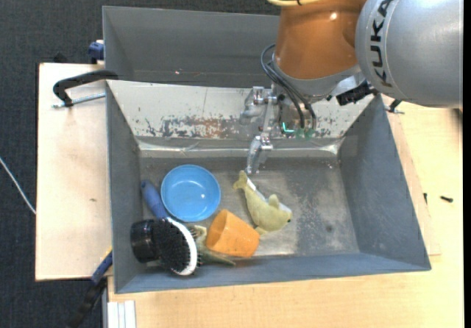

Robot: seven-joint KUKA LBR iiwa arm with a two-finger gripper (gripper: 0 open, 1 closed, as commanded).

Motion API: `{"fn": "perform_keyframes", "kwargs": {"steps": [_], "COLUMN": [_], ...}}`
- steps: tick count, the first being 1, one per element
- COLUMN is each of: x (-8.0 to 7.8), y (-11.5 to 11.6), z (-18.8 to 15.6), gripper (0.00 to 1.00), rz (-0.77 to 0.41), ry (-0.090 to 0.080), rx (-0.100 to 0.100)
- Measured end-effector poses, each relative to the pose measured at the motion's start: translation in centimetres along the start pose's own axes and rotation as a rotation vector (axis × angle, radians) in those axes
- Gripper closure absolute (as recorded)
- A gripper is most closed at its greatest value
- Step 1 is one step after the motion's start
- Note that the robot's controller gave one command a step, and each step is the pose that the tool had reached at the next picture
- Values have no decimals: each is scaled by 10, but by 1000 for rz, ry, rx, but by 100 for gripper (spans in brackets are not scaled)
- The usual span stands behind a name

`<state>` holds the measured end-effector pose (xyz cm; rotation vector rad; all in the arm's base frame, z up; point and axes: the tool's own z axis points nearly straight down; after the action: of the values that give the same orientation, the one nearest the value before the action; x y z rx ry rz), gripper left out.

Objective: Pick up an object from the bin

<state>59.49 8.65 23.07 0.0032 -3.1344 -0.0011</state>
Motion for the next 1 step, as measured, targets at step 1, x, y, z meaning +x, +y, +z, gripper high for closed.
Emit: {"fn": "perform_keyframes", "kwargs": {"steps": [1], "x": [86], "y": [-18], "z": [158], "gripper": [0], "rz": [527], "ry": [-27], "rx": [-7]}}
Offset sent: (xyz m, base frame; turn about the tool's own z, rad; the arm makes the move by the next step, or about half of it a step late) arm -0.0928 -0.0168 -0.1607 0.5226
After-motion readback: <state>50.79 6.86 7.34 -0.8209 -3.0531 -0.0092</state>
